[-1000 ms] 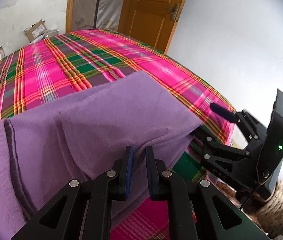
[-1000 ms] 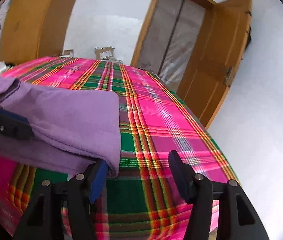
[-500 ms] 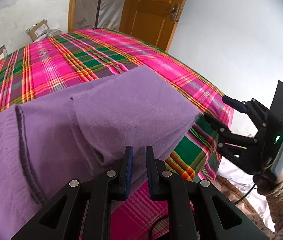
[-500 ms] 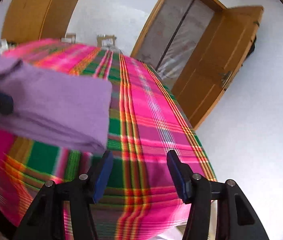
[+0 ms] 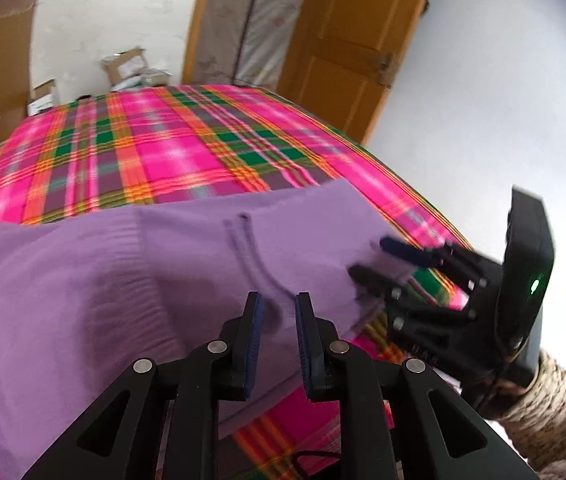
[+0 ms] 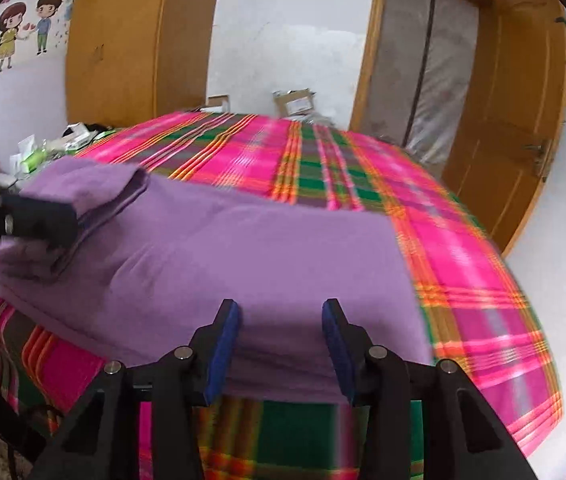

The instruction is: Fold clothes

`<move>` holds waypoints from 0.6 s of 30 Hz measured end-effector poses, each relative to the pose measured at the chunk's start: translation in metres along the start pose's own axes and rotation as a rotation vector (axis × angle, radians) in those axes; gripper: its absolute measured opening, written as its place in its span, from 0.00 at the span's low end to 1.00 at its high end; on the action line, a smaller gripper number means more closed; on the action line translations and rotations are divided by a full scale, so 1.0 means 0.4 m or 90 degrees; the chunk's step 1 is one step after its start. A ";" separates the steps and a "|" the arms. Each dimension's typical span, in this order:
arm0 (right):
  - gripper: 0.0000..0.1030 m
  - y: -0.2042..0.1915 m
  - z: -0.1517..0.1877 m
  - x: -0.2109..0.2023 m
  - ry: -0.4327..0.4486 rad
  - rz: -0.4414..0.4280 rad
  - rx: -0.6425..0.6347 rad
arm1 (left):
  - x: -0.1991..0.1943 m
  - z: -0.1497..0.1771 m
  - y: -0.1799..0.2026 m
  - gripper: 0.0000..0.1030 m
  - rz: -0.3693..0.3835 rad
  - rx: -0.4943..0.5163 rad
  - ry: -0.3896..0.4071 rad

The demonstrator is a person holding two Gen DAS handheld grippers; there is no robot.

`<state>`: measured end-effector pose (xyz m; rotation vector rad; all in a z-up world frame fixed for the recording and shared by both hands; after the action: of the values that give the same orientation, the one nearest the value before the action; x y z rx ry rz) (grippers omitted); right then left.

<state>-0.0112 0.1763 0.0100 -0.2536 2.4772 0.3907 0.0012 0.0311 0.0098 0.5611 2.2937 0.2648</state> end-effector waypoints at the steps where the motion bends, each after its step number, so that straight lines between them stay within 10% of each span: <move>1: 0.43 -0.011 -0.001 -0.005 0.006 -0.002 -0.007 | -0.012 0.002 -0.011 0.17 -0.003 -0.005 0.007; 18: 0.33 -0.126 -0.052 -0.016 0.023 -0.068 -0.015 | -0.186 0.073 -0.220 0.17 -0.085 -0.118 0.070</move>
<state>-0.0039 0.1225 0.0188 -0.4034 2.4830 0.3744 0.0408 -0.0808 0.0051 0.3051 2.3688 0.4480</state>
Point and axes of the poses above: each gripper's, at about its wrist camera, not at the fingertips, and x roughly the way its jaws point, y to its right, z to its underside, the point moved 5 cm from there along x, roughly the way its jaws point, and after that the axes turned 8 degrees about z, right-handed, at the moved point
